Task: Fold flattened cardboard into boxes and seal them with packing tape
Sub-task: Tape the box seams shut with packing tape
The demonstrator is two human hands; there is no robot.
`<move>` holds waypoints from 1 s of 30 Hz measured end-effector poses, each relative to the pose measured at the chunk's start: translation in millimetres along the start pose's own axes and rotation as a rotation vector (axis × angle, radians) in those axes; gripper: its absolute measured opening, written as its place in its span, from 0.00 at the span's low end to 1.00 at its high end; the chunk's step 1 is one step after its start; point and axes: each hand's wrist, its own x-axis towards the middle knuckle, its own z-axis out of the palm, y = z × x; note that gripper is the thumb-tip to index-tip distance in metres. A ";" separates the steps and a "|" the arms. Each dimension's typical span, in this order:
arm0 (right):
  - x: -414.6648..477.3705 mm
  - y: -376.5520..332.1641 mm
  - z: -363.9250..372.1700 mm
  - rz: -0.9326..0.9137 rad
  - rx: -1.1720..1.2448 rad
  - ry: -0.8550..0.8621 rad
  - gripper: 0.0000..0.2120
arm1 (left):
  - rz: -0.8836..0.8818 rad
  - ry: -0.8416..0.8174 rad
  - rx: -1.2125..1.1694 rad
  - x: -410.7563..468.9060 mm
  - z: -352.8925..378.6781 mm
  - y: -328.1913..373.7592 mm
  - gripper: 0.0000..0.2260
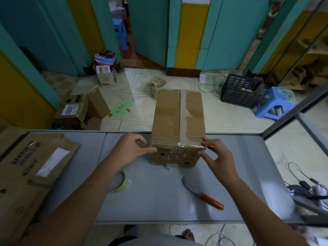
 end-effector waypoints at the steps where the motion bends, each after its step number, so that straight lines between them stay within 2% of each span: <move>1: 0.2 -0.3 0.7 0.008 0.019 -0.012 0.17 | -0.017 0.000 -0.030 -1.7 3.6 2.6 0.28; 3: 0.5 -0.6 3.2 0.004 0.026 -0.029 0.17 | -0.039 -0.010 -0.158 -5.3 17.3 11.2 0.32; 6: 1.2 -1.6 7.6 -0.002 0.020 -0.012 0.15 | -0.038 0.005 -0.387 -10.3 44.2 25.8 0.32; 8: 1.1 -2.8 9.0 0.005 0.014 0.001 0.14 | -0.046 0.078 -0.516 -12.2 58.6 29.8 0.30; 11: -3.2 -6.6 11.7 -0.010 -0.002 0.010 0.14 | -0.148 0.212 -0.668 -14.4 74.5 31.0 0.28; 16: -13.6 -26.5 33.3 -0.130 -0.035 0.077 0.13 | -0.311 0.427 -0.958 -17.4 98.8 48.1 0.50; 18: -16.7 -32.1 42.4 -0.147 -0.034 0.089 0.13 | -0.347 0.450 -0.972 -14.0 101.1 57.2 0.51; 20: -19.9 -33.1 44.9 -0.139 -0.020 0.055 0.13 | -0.341 0.460 -0.960 -6.5 97.1 58.0 0.48; 23: -18.0 -27.1 34.0 -0.173 0.022 -0.004 0.13 | -0.354 0.394 -0.904 7.3 80.5 49.5 0.41; 26: -1.1 -12.3 11.2 -0.033 0.003 0.169 0.15 | -0.367 0.259 -0.883 21.0 54.4 38.0 0.29; 28: 13.2 2.0 -7.1 0.160 -0.013 0.283 0.22 | -0.348 0.145 -0.842 30.4 35.0 30.5 0.24; 30: 25.5 14.5 -23.5 0.356 0.014 0.291 0.36 | -0.311 0.026 -0.771 40.4 16.4 23.4 0.22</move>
